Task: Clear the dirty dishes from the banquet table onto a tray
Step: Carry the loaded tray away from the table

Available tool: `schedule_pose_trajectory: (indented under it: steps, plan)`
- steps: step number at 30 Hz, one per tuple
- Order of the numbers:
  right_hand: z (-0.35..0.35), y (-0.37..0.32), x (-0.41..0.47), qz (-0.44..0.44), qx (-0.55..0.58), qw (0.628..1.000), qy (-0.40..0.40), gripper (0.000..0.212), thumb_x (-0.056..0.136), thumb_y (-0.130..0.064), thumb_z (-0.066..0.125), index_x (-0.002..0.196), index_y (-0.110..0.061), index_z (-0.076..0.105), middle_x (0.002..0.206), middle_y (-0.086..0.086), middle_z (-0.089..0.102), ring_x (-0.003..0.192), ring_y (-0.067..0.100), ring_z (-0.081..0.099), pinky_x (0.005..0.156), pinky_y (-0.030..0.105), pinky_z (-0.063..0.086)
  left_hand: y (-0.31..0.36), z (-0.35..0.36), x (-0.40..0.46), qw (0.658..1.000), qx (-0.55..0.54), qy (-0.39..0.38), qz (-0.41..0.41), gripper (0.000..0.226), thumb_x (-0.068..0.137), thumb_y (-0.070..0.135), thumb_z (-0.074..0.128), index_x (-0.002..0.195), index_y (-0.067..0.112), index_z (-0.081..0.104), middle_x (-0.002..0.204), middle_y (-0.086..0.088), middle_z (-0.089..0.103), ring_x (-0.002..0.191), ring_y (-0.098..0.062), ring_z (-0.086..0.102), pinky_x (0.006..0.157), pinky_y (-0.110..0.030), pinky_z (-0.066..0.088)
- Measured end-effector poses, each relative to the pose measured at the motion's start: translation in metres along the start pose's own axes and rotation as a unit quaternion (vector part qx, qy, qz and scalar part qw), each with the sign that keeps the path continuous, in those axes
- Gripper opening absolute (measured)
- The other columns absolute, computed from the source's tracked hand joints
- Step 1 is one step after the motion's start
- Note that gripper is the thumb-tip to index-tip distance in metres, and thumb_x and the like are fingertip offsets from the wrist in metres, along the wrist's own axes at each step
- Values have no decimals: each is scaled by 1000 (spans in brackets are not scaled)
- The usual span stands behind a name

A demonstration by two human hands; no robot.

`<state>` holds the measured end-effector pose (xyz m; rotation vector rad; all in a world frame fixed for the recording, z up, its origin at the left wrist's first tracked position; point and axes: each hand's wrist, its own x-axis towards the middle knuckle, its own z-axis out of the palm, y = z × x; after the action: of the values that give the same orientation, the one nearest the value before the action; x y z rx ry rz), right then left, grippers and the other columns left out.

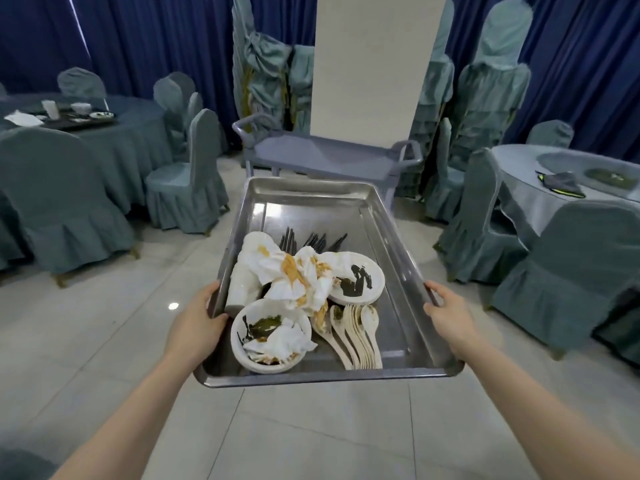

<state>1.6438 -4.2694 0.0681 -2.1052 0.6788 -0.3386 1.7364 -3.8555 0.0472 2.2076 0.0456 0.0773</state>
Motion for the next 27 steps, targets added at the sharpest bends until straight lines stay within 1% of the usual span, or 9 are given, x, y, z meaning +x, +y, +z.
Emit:
schedule_pose_trajectory:
  steps: [5, 11, 13, 15, 17, 19, 21, 24, 27]
  plan:
    - [51, -20, 137, -12, 10, 1000, -11, 48, 90, -6, 51, 132, -28, 52, 107, -10, 58, 76, -7, 53, 57, 7, 36, 23, 42, 129, 1000, 3, 3, 22, 56, 75, 14, 63, 119, 47, 48, 97, 14, 61, 84, -15, 54, 66, -31, 38]
    - [85, -36, 285, 5, 18, 1000, -19, 49, 92, -3, 48, 137, -23, 49, 110, -10, 57, 85, 4, 54, 75, 20, 41, 55, 103, 281, 1000, 12, -19, 3, 58, 80, 19, 62, 130, 43, 46, 111, 10, 64, 92, -17, 55, 72, -31, 39]
    - [93, -41, 337, 8, 5, 1000, -21, 49, 93, -4, 48, 138, -22, 47, 113, -7, 57, 87, 6, 54, 71, 19, 41, 68, 124, 325, 1000, 10, -14, 1, 58, 80, 19, 62, 130, 43, 46, 115, 8, 65, 90, -14, 53, 71, -30, 38]
    - [100, -50, 398, 7, -13, 1000, -22, 48, 95, -8, 48, 139, -26, 45, 109, -6, 56, 80, 4, 54, 60, 17, 41, 82, 151, 372, 1000, 11, -7, -4, 57, 80, 17, 62, 130, 41, 48, 117, 6, 65, 89, -14, 52, 71, -30, 37]
    - [109, -60, 461, -3, -32, 999, -29, 48, 96, -12, 47, 140, -30, 43, 104, -5, 56, 75, 3, 54, 53, 18, 41, 96, 177, 417, 1000, 19, 3, -6, 56, 81, 16, 62, 131, 37, 48, 121, 4, 64, 98, -20, 57, 73, -29, 36]
    - [119, -67, 520, 0, -38, 998, -46, 47, 97, -14, 46, 140, -33, 42, 109, -3, 57, 77, 8, 55, 59, 20, 44, 109, 202, 458, 999, 36, 14, -17, 56, 82, 17, 62, 132, 37, 47, 123, 4, 63, 106, -23, 57, 75, -29, 36]
    - [130, -74, 577, -1, -30, 997, -72, 48, 97, -14, 46, 141, -33, 40, 115, -1, 57, 81, 10, 55, 64, 23, 46, 119, 222, 497, 999, 33, 20, -33, 56, 82, 19, 62, 131, 39, 46, 121, 7, 62, 102, -21, 56, 75, -30, 37]
    - [145, -92, 647, -32, -41, 994, -100, 48, 97, -11, 46, 140, -31, 42, 118, 0, 57, 79, 7, 54, 58, 19, 42, 133, 243, 546, 998, 23, 26, -52, 56, 80, 22, 61, 127, 46, 45, 113, 13, 62, 94, -15, 55, 75, -33, 41]
    - [164, -108, 713, -62, -54, 989, -124, 49, 95, -6, 47, 141, -24, 43, 134, 4, 53, 98, 13, 56, 77, 24, 47, 139, 266, 588, 996, 20, 43, -75, 56, 79, 21, 62, 126, 47, 45, 108, 15, 61, 89, -14, 54, 73, -33, 41]
